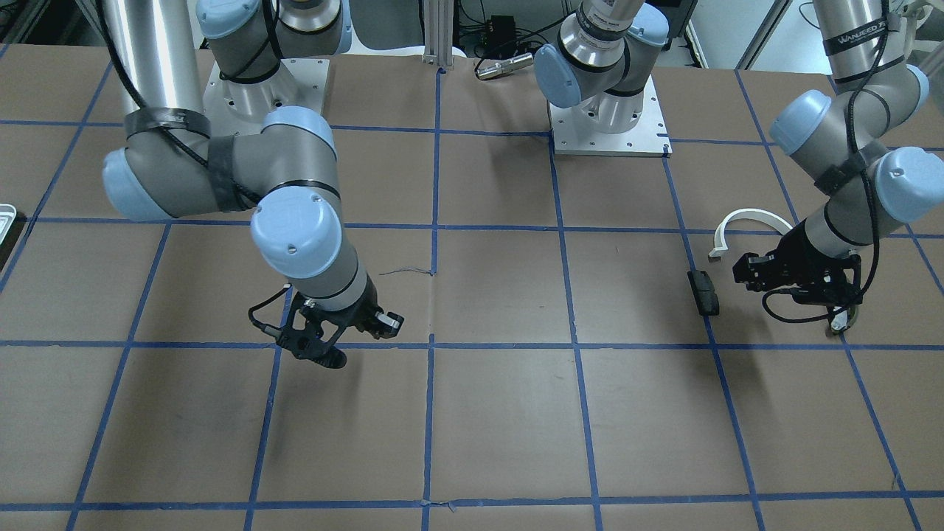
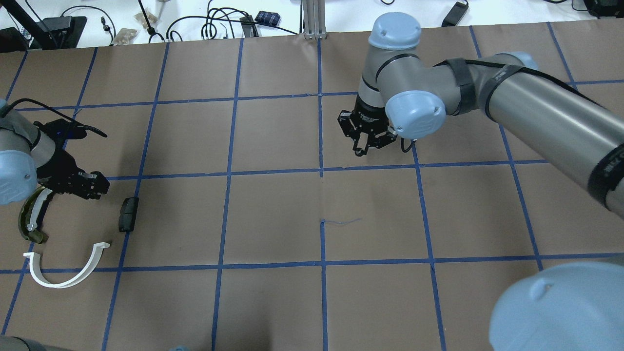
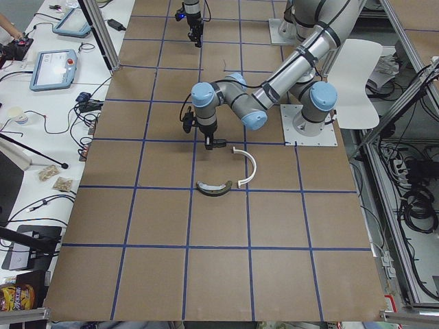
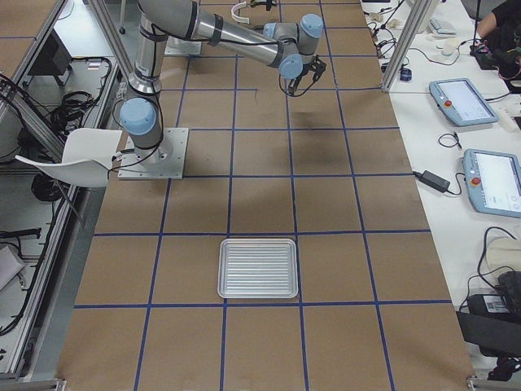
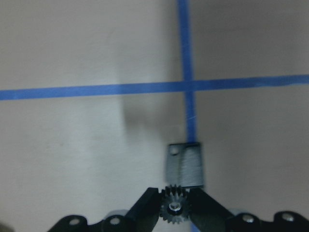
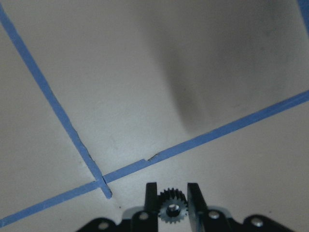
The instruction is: Place bearing gear from tray to pile
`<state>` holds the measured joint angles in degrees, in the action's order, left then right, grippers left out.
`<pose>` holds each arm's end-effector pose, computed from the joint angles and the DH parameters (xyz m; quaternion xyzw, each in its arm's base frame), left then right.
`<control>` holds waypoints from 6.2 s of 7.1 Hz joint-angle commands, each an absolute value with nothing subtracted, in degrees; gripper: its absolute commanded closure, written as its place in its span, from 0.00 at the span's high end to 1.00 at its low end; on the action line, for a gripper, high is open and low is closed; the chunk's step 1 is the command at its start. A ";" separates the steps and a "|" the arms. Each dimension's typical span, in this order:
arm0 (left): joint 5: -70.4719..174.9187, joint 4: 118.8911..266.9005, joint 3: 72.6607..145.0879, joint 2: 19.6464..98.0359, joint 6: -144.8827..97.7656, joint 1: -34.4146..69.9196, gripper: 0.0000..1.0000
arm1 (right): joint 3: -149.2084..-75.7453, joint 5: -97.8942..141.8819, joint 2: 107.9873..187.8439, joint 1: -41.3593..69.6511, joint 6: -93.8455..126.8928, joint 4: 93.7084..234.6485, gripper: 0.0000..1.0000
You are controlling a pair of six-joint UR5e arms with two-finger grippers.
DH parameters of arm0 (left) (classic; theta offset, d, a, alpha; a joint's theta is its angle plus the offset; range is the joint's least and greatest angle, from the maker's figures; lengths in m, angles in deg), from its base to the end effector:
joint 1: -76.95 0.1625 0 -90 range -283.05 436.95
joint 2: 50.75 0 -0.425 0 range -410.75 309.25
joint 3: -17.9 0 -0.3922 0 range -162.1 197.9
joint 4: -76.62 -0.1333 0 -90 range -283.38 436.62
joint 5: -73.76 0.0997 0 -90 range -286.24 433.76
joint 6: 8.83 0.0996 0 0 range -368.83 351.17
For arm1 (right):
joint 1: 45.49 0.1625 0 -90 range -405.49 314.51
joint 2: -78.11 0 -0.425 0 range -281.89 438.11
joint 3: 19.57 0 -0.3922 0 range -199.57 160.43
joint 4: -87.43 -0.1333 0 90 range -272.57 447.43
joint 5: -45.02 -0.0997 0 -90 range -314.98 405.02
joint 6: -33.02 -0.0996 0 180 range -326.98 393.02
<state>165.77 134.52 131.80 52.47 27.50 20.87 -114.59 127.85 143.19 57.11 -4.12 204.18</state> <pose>0.1716 -0.4878 0.2317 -0.0218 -0.9986 -0.0459 0.0109 0.2759 -0.5664 0.2480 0.2137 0.9745 0.0515 0.0450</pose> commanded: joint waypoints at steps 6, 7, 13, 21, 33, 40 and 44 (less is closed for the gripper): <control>165.43 136.11 129.10 49.54 17.52 10.64 0.96 | -122.14 127.37 141.92 67.19 -11.54 212.85 0.22; 165.34 136.81 129.09 48.75 13.01 6.41 0.96 | -121.96 127.89 141.83 67.19 -11.27 214.16 0.71; 155.88 129.48 129.09 51.63 -20.92 -14.17 1.00 | -121.52 130.01 154.70 41.33 20.73 200.62 1.00; 169.59 130.14 119.07 68.22 -50.22 -40.20 1.00 | -101.22 132.82 164.77 34.92 29.68 166.36 1.00; 160.68 127.42 122.76 66.66 -41.79 -35.90 0.34 | -111.06 134.05 167.76 43.02 28.89 171.19 1.00; 160.16 138.72 122.85 56.85 -19.95 -17.98 0.00 | -111.15 134.05 167.76 43.02 29.60 171.19 1.00; 168.94 143.41 124.24 52.52 8.18 4.67 0.00 | -111.15 133.96 167.84 43.02 29.60 171.19 1.00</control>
